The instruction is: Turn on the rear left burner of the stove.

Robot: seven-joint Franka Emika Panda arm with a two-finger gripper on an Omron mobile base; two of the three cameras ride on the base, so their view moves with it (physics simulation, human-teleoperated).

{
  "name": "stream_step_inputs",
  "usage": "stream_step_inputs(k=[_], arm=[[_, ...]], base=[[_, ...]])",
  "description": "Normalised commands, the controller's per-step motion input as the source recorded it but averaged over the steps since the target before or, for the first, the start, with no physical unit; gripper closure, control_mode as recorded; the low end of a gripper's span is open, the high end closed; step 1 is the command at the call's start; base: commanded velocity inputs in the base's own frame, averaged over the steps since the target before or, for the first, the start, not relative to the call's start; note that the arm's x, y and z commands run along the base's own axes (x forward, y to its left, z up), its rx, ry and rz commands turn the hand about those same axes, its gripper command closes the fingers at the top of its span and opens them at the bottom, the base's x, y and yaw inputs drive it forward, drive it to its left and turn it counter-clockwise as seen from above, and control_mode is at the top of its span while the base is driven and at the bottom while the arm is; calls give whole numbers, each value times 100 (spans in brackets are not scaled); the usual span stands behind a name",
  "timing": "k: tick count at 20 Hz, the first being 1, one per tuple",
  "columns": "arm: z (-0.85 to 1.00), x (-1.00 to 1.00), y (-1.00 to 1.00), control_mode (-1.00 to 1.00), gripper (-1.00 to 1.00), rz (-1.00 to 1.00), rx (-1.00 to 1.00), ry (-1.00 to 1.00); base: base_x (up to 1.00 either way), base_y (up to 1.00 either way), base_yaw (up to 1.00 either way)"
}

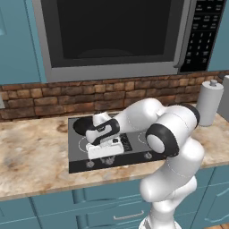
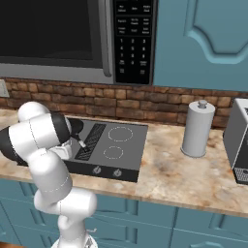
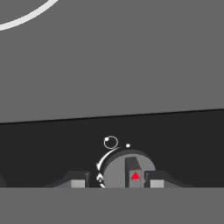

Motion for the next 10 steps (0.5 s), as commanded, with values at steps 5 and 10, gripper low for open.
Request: stream_step_inputs(k=[5, 10], arm=[[-7, 0, 0, -100, 100, 0, 0, 0], [-3, -9, 0, -100, 100, 0, 0, 0]], base=[[0, 0, 0], [0, 0, 0]])
